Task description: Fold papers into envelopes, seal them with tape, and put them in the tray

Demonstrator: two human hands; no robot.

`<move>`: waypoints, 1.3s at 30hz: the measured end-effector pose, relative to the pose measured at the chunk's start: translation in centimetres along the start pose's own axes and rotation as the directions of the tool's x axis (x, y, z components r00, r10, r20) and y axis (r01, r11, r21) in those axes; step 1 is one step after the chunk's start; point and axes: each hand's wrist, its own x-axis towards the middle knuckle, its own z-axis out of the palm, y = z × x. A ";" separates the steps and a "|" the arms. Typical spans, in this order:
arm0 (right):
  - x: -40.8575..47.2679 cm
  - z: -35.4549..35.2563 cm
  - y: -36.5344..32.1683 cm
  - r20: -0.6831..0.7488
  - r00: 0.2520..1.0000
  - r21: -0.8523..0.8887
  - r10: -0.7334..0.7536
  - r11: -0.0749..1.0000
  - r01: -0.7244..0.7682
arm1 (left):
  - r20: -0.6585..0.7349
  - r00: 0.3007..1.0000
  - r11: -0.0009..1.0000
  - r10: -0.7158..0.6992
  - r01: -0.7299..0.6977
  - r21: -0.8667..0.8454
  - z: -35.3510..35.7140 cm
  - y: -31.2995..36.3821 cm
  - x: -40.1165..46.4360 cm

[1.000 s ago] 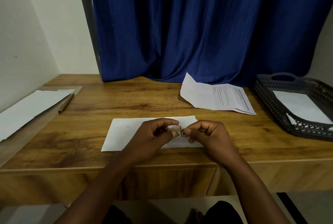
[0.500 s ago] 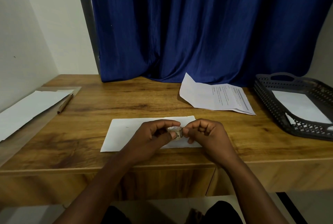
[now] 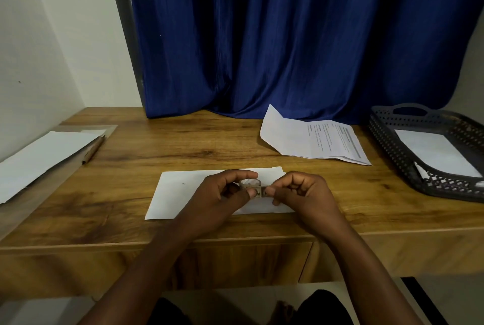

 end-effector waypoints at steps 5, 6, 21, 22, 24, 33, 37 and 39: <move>-0.1 0.0 -0.1 -0.003 1.000 0.008 0.006 1.000 -0.006 | -0.027 1.000 1.000 0.005 -0.005 0.005 0.0 -0.1 0.0; -0.1 0.0 -0.2 -0.001 1.000 0.016 0.010 1.000 -0.010 | -0.032 0.999 1.000 0.007 -0.007 0.009 0.0 -0.1 0.0; 0.2 -0.1 0.0 -0.008 0.999 0.034 0.040 0.999 -0.040 | -0.030 1.000 1.000 0.003 -0.004 -0.027 0.0 0.2 0.0; 0.2 -0.1 0.0 -0.007 0.999 0.043 0.045 0.998 -0.045 | -0.032 0.999 1.000 0.003 -0.004 -0.031 0.0 0.3 0.0; 0.1 -0.1 -0.1 -0.007 0.999 0.041 0.051 0.998 -0.051 | -0.042 0.999 1.000 0.006 -0.007 -0.024 0.0 0.3 0.0; 0.0 -1.3 -0.4 -0.075 0.991 0.224 0.115 0.970 -0.096 | -0.116 0.993 0.994 -0.014 0.001 -0.111 -0.9 0.5 0.1; -0.1 -0.8 -0.2 -0.028 0.995 0.188 0.096 0.978 -0.089 | -0.104 0.995 0.996 -0.004 -0.005 -0.085 -0.4 0.6 0.1; 0.0 -0.9 -0.3 -0.049 0.994 0.228 0.101 0.970 -0.087 | -0.117 0.993 0.997 0.001 -0.010 -0.079 -0.5 0.6 0.2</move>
